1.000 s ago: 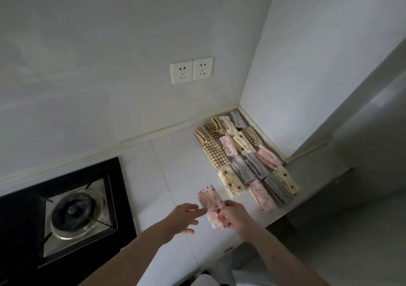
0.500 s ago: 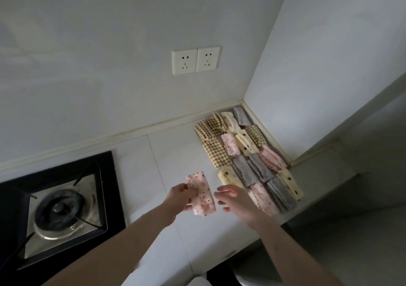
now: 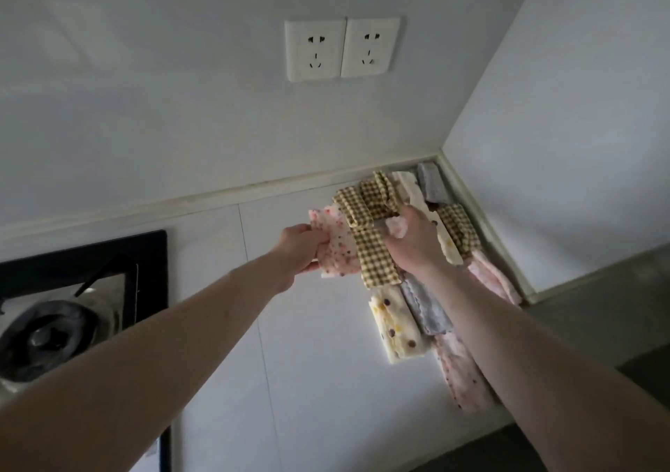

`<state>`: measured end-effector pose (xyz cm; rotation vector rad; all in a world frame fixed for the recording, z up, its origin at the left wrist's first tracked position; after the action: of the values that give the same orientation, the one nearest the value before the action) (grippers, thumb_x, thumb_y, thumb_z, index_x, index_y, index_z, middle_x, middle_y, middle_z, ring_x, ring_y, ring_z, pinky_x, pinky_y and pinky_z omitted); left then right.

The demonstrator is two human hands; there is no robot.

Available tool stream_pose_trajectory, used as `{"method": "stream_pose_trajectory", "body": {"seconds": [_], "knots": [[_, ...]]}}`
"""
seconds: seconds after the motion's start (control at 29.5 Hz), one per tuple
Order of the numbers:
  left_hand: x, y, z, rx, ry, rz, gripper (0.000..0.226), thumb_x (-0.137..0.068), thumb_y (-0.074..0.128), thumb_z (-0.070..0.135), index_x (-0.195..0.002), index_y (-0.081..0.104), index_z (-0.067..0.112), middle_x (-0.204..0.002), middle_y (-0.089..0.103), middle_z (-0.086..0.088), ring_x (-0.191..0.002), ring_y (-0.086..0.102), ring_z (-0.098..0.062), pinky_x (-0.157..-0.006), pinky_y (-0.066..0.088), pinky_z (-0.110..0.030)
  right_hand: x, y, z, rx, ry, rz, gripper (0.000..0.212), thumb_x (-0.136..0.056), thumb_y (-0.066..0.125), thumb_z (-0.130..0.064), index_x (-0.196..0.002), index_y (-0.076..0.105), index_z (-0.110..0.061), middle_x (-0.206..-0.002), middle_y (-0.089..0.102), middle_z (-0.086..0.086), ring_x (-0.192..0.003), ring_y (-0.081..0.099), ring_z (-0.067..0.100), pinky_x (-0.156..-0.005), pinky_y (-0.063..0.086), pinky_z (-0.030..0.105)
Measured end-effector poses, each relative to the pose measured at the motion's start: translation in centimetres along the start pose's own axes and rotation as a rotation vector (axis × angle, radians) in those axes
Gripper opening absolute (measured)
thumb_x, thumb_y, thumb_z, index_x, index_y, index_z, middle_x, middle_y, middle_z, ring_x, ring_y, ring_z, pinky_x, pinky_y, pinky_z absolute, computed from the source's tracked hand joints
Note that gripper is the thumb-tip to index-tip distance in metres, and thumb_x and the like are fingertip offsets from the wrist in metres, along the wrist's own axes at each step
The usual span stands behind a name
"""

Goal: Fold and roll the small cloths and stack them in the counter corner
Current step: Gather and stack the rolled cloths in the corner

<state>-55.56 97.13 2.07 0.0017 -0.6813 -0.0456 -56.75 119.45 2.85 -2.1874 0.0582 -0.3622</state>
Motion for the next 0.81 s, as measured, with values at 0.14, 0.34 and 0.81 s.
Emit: {"method": "stream_pose_trajectory", "body": {"seconds": [0.14,0.34,0.81], "knots": [[-4.9,1.4,2.0,-0.002,0.0,0.047,0.021,-0.101,0.058,0.012,-0.12,0.066,0.012,-0.112,0.074,-0.006,-0.097,0.072,-0.019,-0.07,0.057,-0.028,-5.4,1.9,-0.3,0.165,-0.048,-0.091,0.073,-0.085,0.053,-0.042,-0.153,0.035,-0.019,-0.159,0.036,0.005,-0.138,0.036,0.04,-0.113,0.037,0.05],[-11.7,3.4,3.1,-0.068,-0.007,0.106,0.024,-0.096,0.063,0.018,-0.118,0.07,0.015,-0.109,0.074,-0.004,-0.104,0.07,-0.021,-0.091,0.059,-0.037,-10.2,4.5,1.0,0.338,-0.07,-0.17,0.071,-0.08,0.038,-0.045,-0.146,0.045,-0.021,-0.155,0.042,0.001,-0.142,0.035,0.04,-0.115,0.034,0.057],[-16.6,6.7,3.9,-0.084,-0.018,0.177,0.041,-0.097,0.057,0.017,-0.138,0.06,0.014,-0.121,0.068,-0.006,-0.111,0.067,-0.026,-0.096,0.058,-0.037,-8.3,2.0,2.3,-0.159,-0.096,-0.028,0.067,-0.095,0.05,0.0,-0.153,0.033,-0.028,-0.128,0.063,-0.009,-0.117,0.061,0.016,-0.103,0.053,0.037]]}}
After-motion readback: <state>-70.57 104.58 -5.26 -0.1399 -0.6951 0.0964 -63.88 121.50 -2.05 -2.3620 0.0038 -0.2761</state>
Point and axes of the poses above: each hand's wrist, its own x-axis away from the middle knuckle, its own y-axis out of the palm, z = x × y, the point moved 4 cm from there along -x, towards the middle knuckle
